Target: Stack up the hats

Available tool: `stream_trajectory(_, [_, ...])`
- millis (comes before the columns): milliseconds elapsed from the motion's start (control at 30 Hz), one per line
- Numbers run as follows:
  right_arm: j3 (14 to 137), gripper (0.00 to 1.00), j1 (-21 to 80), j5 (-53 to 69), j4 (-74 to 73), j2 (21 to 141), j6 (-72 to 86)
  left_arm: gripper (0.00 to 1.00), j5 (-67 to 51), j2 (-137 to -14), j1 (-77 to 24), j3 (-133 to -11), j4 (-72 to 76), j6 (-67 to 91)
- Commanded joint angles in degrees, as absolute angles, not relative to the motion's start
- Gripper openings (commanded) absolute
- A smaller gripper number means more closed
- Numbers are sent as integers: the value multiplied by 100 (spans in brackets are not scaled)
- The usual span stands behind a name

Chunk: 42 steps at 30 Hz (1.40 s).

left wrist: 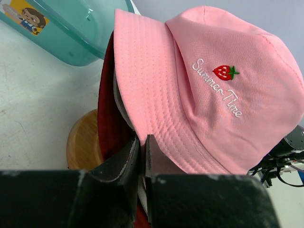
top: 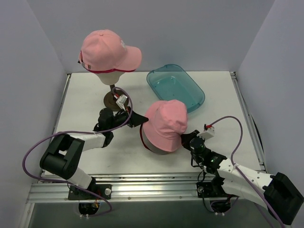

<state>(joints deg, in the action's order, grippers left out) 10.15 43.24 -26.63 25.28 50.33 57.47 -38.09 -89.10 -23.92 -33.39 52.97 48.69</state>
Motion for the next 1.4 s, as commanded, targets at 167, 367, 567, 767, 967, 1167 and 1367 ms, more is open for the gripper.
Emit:
stream_trajectory(167, [1212, 0, 4324, -3480, 2197, 5746, 5731, 2, -3375, -8956, -2355, -2980, 5440, 4535])
stream_trajectory(367, [1809, 0, 4079, -3577, 2443, 6371, 4994, 3, -3085, -9062, -2417, -2558, 5870, 4561])
stream_trajectory(567, [2285, 0, 3288, -2576, 2812, 6372, 4307, 3, -2708, -8798, -2522, -2155, 6047, 4597])
stream_trajectory(767, [2759, 12, 3217, -2320, 2506, 6215, 3806, 33, -2339, -8193, -2637, -1890, 5907, 4632])
stream_trajectory(967, [3058, 50, 3199, -2153, 1443, 5443, 4287, 66, -2004, -6956, -2637, -2056, 4581, 4491])
stream_trajectory(1167, [2909, 68, 3182, -1944, 538, 4203, 5078, 77, -1521, -6003, -2628, -2794, 2727, 4132])
stream_trajectory(1367, [2198, 67, 3199, -1170, 632, 3060, 6090, 78, -1590, -6240, -2479, -3576, 1907, 4034])
